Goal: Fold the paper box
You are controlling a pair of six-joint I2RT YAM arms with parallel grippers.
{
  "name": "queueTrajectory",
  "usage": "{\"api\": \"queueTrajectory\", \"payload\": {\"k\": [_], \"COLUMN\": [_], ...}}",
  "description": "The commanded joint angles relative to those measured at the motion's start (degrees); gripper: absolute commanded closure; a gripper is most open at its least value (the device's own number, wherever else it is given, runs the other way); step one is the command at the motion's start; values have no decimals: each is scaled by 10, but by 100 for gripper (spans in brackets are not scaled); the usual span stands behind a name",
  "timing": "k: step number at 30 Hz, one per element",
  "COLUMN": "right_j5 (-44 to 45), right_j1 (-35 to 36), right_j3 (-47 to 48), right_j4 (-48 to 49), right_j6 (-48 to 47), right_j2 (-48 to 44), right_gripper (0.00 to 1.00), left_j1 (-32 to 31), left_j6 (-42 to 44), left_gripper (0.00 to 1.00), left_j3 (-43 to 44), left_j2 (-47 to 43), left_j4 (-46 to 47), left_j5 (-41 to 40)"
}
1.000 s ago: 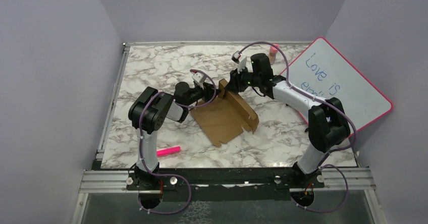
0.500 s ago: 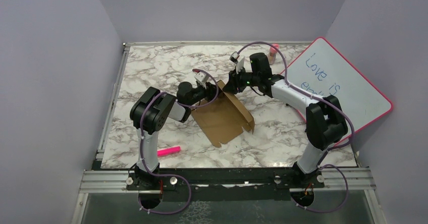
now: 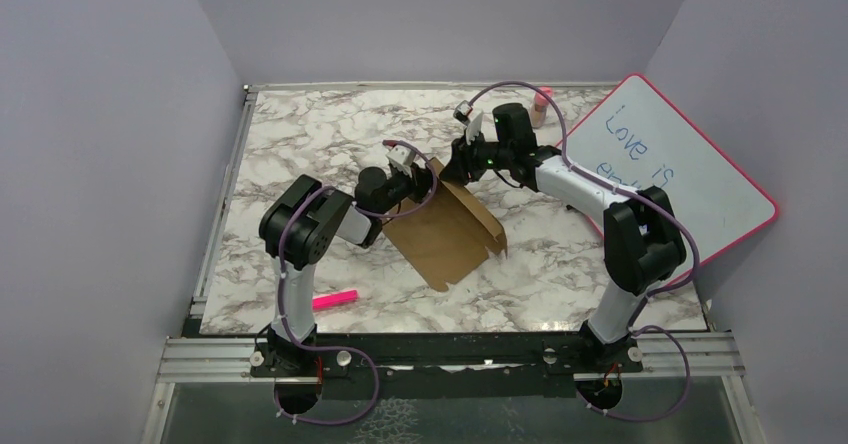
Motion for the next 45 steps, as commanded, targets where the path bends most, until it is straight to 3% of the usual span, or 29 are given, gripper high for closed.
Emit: {"api": "queueTrajectory", "payload": {"k": [1,20,29,37,41,45], "right_j5": [1,6,-14,-22,-28,-28], "right_j1": [5,5,5,6,6,6], "right_j3": [-7,-14,-16,-17,-20,-23], "right_j4": [-72,-80,-79,-79,-77,-71], "right_j6": [-5,-7,-1,3,5,7], "right_j2": [21,34,40,40,41,36], "right_gripper": [62,63,65,65,65,65], "left_j1": [-3,-60,-116,-139,-150,-151], "left_j6": [-13,-10,42,54,69,50], "left_gripper": [98,100,100,100,96,89], "left_j3": [-21,-66,-56,-35,-23,-31], "left_j2": [-25,-85,-87,-82,-73,-78], "left_j4": [-30,-95,-113,-140,-149,-157], "left_j5": [-102,-380,-572,-650,-681,-662]}}
